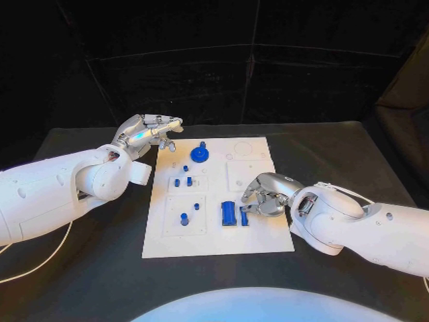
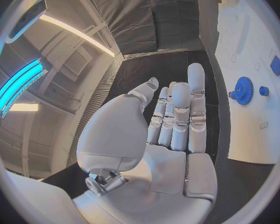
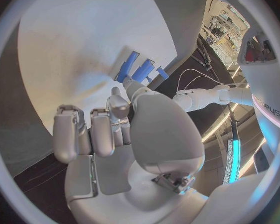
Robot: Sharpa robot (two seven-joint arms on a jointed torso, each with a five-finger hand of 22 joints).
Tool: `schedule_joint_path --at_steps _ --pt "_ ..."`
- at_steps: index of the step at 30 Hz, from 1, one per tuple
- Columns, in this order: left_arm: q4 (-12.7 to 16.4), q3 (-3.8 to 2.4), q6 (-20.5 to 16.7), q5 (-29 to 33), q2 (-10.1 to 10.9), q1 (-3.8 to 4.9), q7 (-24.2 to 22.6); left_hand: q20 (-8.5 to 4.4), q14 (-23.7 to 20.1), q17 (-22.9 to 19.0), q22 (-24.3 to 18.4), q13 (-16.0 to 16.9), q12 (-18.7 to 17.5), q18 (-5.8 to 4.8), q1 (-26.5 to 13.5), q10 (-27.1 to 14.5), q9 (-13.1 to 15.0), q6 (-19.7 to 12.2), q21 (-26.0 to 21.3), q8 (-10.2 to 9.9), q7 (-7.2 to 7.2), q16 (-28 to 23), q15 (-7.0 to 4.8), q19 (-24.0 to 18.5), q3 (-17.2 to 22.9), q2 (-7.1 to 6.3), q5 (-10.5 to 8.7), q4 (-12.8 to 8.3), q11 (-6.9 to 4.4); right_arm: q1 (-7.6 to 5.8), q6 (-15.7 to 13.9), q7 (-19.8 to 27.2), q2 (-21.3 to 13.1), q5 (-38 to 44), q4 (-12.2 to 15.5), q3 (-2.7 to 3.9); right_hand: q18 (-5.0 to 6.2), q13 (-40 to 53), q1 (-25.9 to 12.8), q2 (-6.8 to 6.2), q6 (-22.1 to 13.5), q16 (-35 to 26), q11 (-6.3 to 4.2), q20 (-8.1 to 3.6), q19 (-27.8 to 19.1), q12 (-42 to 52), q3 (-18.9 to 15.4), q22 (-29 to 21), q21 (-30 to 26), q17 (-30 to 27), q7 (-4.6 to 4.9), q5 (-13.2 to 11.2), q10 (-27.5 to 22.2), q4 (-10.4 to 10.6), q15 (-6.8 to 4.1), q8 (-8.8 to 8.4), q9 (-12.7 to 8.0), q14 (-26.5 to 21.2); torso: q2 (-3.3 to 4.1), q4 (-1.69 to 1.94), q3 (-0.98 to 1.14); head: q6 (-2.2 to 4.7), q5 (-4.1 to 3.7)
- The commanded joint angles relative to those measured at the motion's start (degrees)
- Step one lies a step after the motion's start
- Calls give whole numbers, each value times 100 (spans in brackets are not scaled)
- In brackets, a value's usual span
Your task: Assemble the parts on the task board
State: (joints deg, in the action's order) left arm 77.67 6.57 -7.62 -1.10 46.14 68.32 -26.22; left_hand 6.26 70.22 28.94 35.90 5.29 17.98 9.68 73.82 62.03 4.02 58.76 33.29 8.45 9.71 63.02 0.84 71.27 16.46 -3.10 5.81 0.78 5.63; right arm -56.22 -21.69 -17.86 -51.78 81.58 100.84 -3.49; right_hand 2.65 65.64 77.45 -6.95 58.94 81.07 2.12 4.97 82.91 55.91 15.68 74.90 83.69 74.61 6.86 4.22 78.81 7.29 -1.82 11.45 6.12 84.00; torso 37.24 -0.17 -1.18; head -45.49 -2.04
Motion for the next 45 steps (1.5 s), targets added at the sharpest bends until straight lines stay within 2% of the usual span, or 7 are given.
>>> schedule_joint_path --at_steps 1,23,32,37,41,44,45 --pt "1 -4 41 20 -8 8 -33 28 -40 -5 -10 9 20 77 26 -38 1 -31 -21 40 9 30 2 16 -11 50 20 -5 -3 -4 142 -94 26 30 -15 -1 -17 -1 -62 6 111 6 -72 -74 6 32 -124 697 -36 11 -58 -44 -7 -11 -60 174 53 308 -1 3 3 -8 10" --pt "-4 -4 45 20 -17 7 -27 28 -40 -5 -10 9 20 77 26 -38 1 -31 -21 40 9 30 2 16 -11 50 20 -5 -3 -2 -168 -218 155 347 -189 -1 -23 -12 -161 177 -200 -6 -164 -180 26 32 -919 710 -41 23 -166 -136 24 -14 -150 1120 334 316 -7 1 2 -18 20" --pt "-4 -3 38 20 -15 4 -32 28 -40 -5 -10 9 20 77 26 -38 1 -31 -21 40 9 30 2 16 -11 50 20 -5 -3 -4 -656 616 -40 -612 -17 2 19 -95 -146 231 -474 -126 -133 -163 -94 -94 -1236 569 -170 -151 -128 -84 -53 54 -126 1282 342 276 -17 -8 3 35 30" --pt "-4 -2 -18 113 -26 3 -39 31 -76 -87 -17 5 22 75 27 -72 -2 -52 -32 40 16 1 9 14 -34 41 15 -3 6 -68 -881 1659 -241 -2607 18 7 326 -1286 34 350 -826 -1227 -45 -104 -1030 -1787 -1435 -559 -1232 -1553 -32 387 -889 82 -56 1322 274 -142 -42 14 -20 143 -13" --pt "-31 -1 -72 269 -41 2 -62 91 -607 -454 -159 -24 22 62 50 -181 -5 -98 -317 54 49 -404 81 -380 -102 21 17 -2 59 -264 -766 2593 -190 -3829 -300 9 777 -2042 306 528 -1031 -3472 102 7 -2619 -2750 -1400 -2594 -3355 -3856 111 468 -1470 61 78 1132 126 -1008 -98 1 -36 280 -13" --pt "-100 0 -90 367 -78 -5 -85 161 -1064 -768 -381 -87 -27 59 81 -237 -6 -99 -712 77 67 -1028 162 -868 -122 54 22 11 96 -399 -567 3079 -45 -4501 -671 10 747 -2724 476 587 -1063 -4371 284 147 -2920 -3523 -1329 -3015 -4005 -4269 241 446 -1858 90 243 922 6 -1461 -145 -29 -44 375 -29" --pt "-145 0 -100 398 -103 -10 -98 215 -1254 -931 -496 -119 -71 33 88 -251 -7 -93 -903 83 76 -1372 197 -1089 -124 64 22 21 102 -449 -450 3223 34 -4751 -846 10 725 -3270 580 601 -1040 -4985 456 279 -3129 -3966 -1278 -3345 -4498 -4591 330 426 -1828 116 354 760 -81 -1646 -180 -45 -53 412 -32"
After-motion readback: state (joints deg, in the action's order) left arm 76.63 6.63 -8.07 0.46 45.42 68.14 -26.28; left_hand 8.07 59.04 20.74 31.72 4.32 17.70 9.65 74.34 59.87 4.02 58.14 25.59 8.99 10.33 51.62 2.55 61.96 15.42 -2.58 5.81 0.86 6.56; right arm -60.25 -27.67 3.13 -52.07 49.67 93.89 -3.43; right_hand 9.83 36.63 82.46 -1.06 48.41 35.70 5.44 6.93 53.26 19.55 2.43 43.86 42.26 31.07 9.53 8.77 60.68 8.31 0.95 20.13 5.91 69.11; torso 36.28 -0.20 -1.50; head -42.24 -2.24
